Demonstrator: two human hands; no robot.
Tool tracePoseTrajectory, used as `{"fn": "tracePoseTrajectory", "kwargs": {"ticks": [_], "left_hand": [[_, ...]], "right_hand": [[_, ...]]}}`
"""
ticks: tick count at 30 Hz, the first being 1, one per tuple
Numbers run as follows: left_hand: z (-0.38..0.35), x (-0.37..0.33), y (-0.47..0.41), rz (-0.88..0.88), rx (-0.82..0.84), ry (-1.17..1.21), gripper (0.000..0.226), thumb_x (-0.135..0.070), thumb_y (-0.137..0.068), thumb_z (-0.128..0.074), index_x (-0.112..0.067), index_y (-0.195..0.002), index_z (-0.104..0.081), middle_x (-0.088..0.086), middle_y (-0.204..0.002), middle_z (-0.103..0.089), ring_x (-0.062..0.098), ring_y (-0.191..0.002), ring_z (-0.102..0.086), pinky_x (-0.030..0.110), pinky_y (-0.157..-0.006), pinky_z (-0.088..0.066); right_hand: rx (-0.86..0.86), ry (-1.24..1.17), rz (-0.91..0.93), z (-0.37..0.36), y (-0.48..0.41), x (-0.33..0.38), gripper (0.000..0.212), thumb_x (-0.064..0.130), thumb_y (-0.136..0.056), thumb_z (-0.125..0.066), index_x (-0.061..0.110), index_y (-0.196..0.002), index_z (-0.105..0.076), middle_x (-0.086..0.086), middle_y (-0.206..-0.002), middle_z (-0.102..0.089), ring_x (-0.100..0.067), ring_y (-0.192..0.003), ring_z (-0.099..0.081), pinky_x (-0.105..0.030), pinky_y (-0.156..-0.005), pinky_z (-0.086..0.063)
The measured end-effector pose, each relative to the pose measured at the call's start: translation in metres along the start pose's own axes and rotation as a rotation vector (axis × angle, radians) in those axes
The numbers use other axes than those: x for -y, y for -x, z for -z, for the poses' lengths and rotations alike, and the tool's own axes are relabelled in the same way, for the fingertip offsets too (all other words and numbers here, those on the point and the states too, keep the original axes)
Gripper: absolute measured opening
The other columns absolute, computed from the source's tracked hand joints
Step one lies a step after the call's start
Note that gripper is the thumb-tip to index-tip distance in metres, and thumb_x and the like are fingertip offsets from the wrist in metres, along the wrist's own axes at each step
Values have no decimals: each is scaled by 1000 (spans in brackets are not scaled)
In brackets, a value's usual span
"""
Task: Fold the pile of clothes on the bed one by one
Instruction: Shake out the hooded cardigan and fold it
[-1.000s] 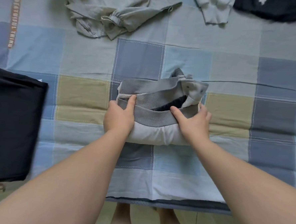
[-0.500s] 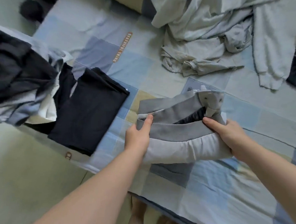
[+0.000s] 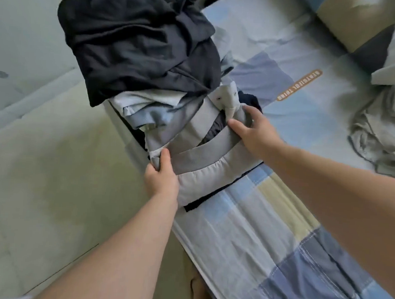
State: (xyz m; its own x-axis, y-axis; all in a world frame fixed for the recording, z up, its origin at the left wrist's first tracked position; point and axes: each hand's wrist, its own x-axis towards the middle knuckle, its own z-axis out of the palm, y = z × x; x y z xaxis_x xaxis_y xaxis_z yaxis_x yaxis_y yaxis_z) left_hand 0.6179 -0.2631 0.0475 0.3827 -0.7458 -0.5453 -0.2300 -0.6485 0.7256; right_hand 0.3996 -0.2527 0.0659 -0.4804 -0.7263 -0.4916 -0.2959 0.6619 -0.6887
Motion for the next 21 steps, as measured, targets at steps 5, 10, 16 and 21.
{"fn": "tracePoseTrajectory", "kwargs": {"ticks": [5,10,16,21], "left_hand": [[-18,25,-23,-15,-38,15,30,-53,-96,-58,-23,-94,-55,-5,-98,-58,21,-97,-57,30,-91,-44],[-6,13,-1,55,-77,-25,38,-48,-99,-54,-11,-97,-51,-6,-82,-54,25,-87,-51,30,-78,-36],[15,6,26,-122,-238,-250,43,-52,-96,-58,-14,-116,-55,7,-121,-61,36,-114,-54,41,-86,-37],[21,36,56,-1050,-109,-717,34,-37,-91,-64,-28,-123,-62,-3,-130,-58,27,-112,-54,44,-88,-45]], "right_hand": [[-25,325,-73,-35,-34,-17,66,82,-84,-42,45,-139,-44,-4,-139,-48,-38,-130,-45,-57,-108,-33],[-177,338,96,-20,15,-5,74,59,-96,-48,38,-158,-14,0,-167,-11,-31,-150,-19,-54,-119,-18],[12,772,517,-21,64,-25,63,60,-95,-26,48,-156,-16,9,-168,0,-30,-154,-1,-59,-118,-8],[54,807,488,-33,35,-25,62,67,-97,-15,50,-157,-7,8,-169,-2,-27,-155,1,-53,-121,-9]]}}
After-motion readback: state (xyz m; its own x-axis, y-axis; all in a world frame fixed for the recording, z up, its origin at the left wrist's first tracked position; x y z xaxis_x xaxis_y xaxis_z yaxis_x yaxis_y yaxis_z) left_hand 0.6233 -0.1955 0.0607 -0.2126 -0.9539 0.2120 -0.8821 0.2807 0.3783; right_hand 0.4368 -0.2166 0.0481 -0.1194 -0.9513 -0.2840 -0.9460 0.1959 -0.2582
